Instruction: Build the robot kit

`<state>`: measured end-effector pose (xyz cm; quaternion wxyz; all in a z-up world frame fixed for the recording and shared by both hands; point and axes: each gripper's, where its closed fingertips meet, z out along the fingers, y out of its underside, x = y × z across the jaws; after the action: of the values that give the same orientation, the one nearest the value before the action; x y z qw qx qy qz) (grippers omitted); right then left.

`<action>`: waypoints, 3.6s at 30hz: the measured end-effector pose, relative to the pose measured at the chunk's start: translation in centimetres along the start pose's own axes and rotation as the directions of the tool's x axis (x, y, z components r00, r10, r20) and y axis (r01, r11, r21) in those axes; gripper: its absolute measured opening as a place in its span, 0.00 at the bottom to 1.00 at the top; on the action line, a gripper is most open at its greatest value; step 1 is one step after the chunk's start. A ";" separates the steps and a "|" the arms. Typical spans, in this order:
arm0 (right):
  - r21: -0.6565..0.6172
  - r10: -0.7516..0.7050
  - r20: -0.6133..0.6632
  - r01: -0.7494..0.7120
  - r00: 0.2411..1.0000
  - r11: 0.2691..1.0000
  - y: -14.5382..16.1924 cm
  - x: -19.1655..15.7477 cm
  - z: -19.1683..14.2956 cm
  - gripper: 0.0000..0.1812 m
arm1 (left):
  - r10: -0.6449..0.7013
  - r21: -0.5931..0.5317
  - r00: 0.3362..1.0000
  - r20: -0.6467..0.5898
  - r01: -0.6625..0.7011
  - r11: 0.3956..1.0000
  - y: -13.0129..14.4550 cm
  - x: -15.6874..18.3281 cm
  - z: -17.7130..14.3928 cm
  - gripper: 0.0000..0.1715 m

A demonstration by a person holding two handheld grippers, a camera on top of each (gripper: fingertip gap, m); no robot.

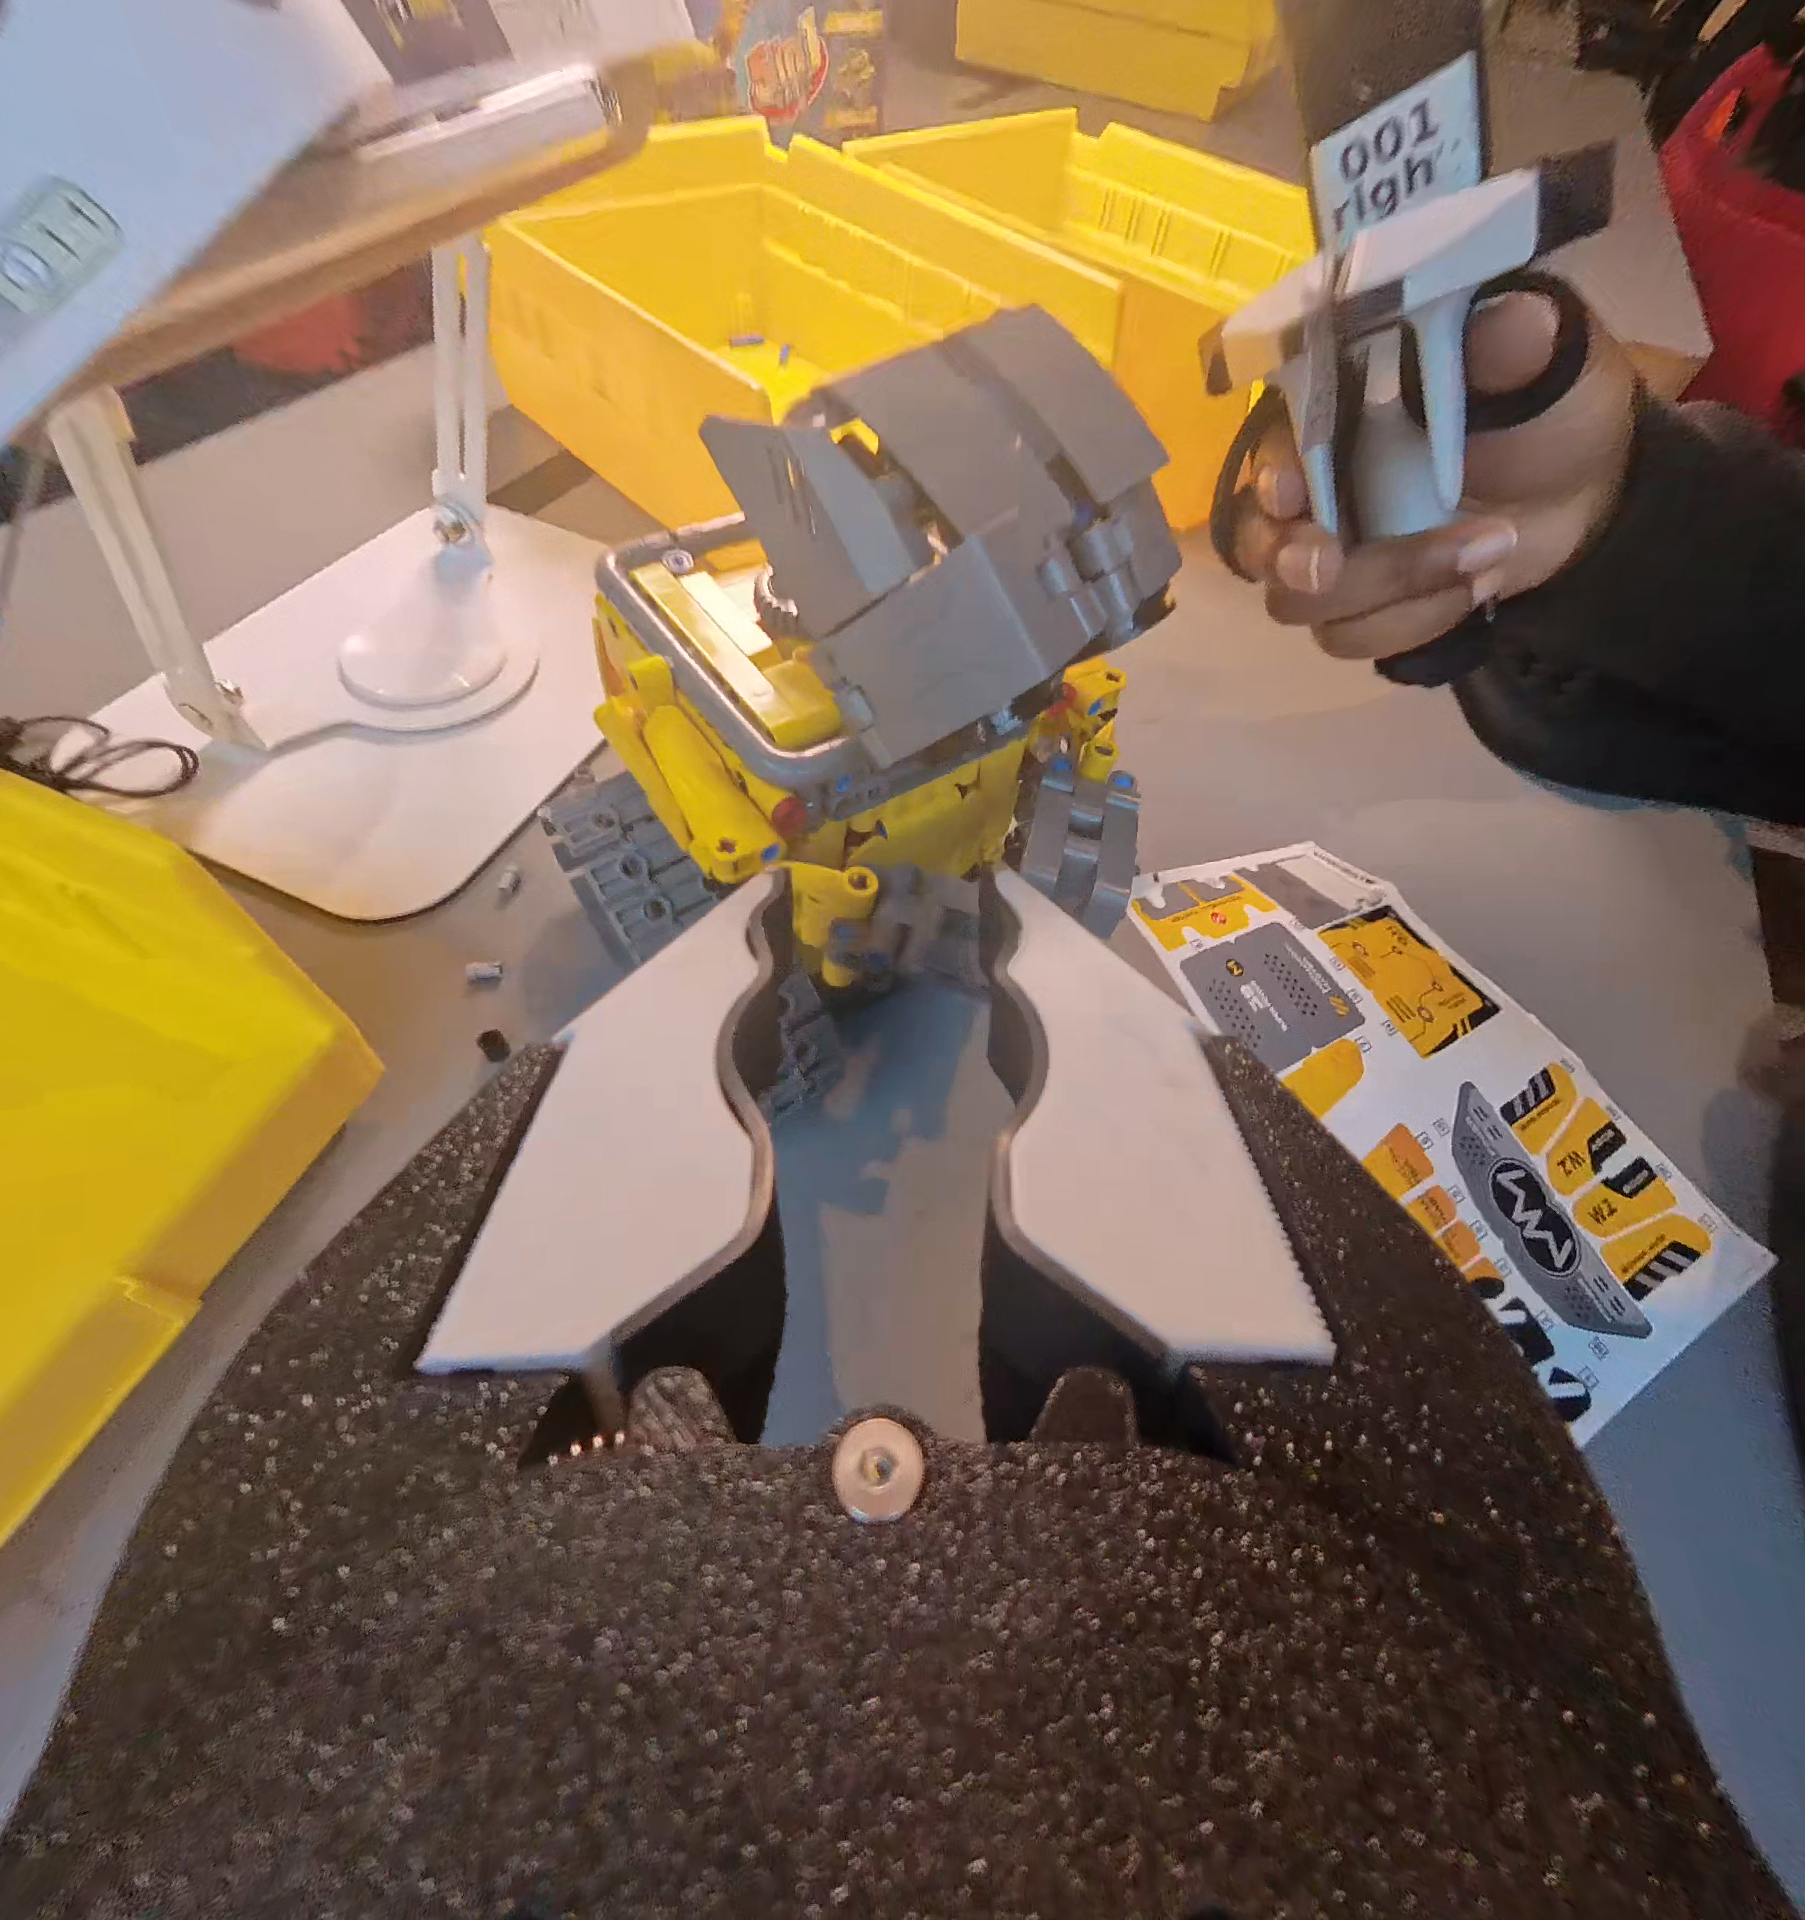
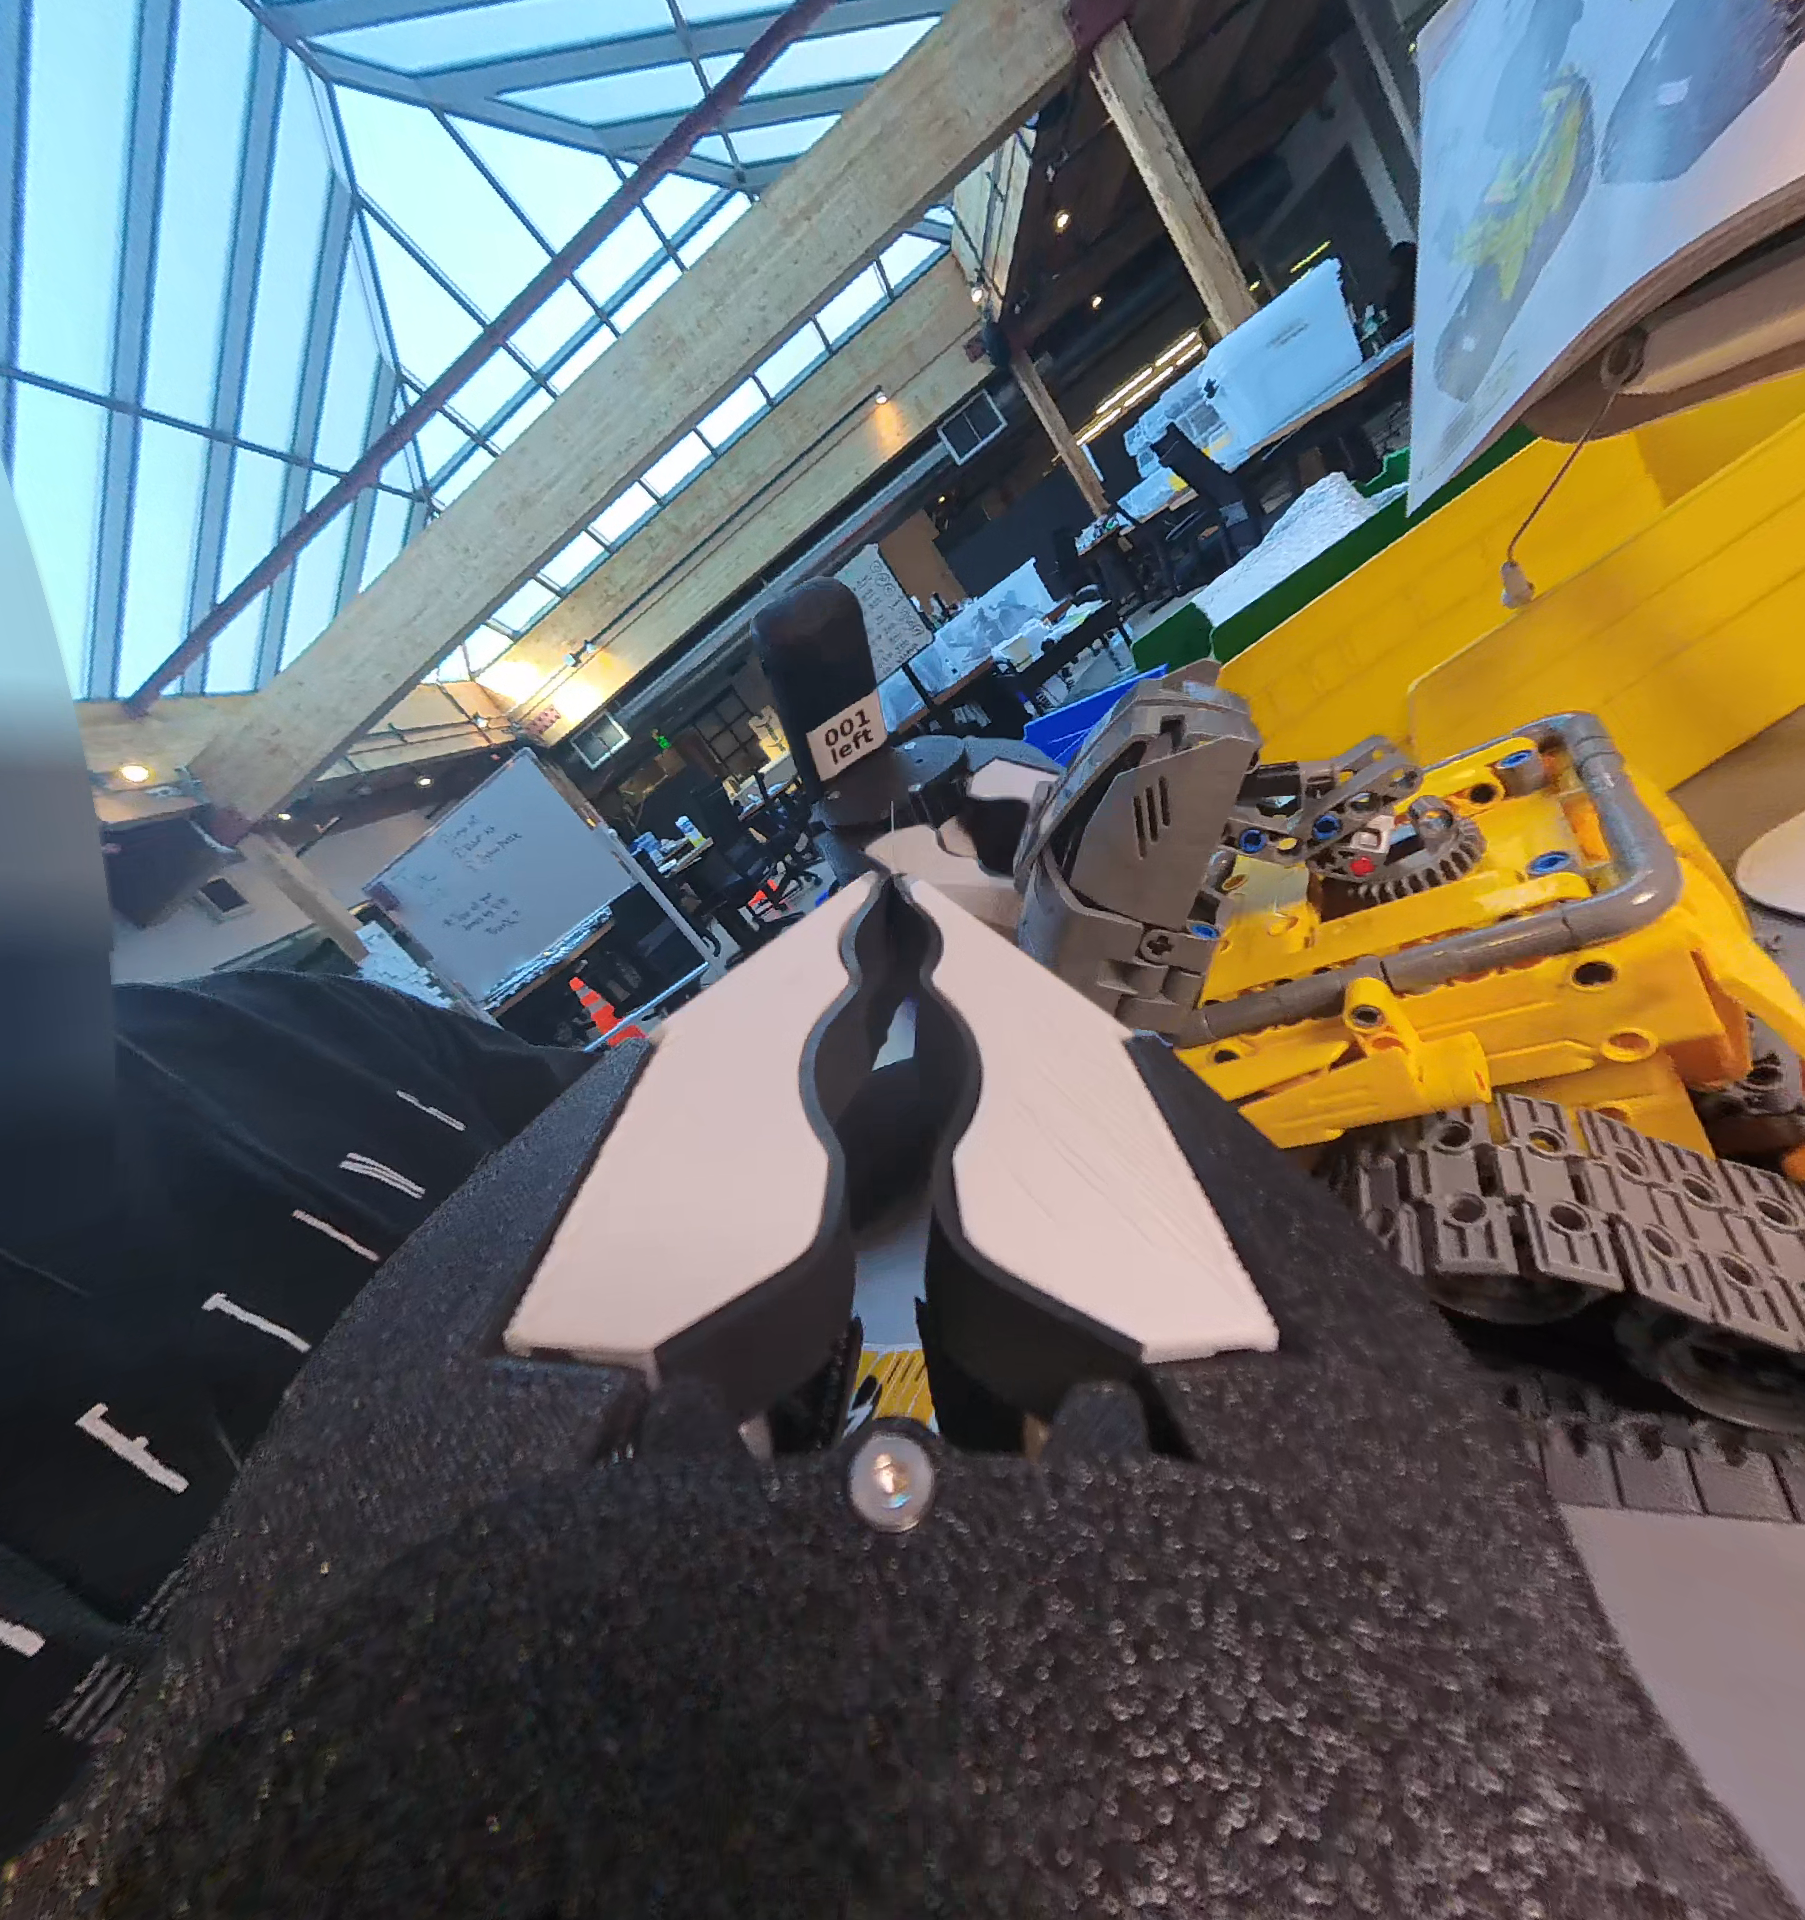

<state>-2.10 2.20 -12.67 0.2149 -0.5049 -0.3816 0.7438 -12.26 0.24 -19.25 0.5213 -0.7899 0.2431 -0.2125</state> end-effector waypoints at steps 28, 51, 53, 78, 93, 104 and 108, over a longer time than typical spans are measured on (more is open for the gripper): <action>-0.018 0.236 -0.102 -0.239 0.966 0.971 1.5 2.3 0.8 0.00 | 0.322 0.184 0.941 0.104 -0.337 0.923 -4.1 1.7 0.9 0.16; 0.027 0.307 -0.102 -0.306 0.946 0.952 1.8 2.3 1.0 0.00 | 0.312 0.193 0.943 0.118 -0.330 0.924 -4.4 1.9 0.7 0.13; 0.027 0.313 -0.098 -0.312 0.945 0.950 1.9 2.3 1.0 0.00 | 0.310 0.193 0.943 0.117 -0.328 0.925 -4.4 1.9 0.7 0.13; 0.088 0.334 -0.100 -0.326 0.937 0.941 1.0 2.7 0.7 0.00 | 0.306 0.196 0.945 0.111 -0.323 0.926 -4.4 2.0 0.7 0.12; 0.081 0.314 -0.116 -0.306 0.942 0.948 1.2 2.9 0.7 0.00 | 0.306 0.198 0.946 0.109 -0.322 0.926 -4.4 2.0 0.7 0.12; 0.077 0.306 -0.122 -0.298 0.944 0.951 1.2 3.0 0.6 0.00 | 0.304 0.200 0.947 0.106 -0.320 0.926 -4.4 2.0 0.7 0.12; 0.077 0.302 -0.126 -0.294 0.945 0.953 1.2 3.0 0.6 0.00 | 0.305 0.200 0.947 0.106 -0.320 0.926 -4.4 2.0 0.7 0.12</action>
<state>-3.75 3.36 -15.24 0.1397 -0.5999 -0.2641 0.7422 -9.54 0.97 -15.22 0.6392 -0.6873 0.3224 -0.1228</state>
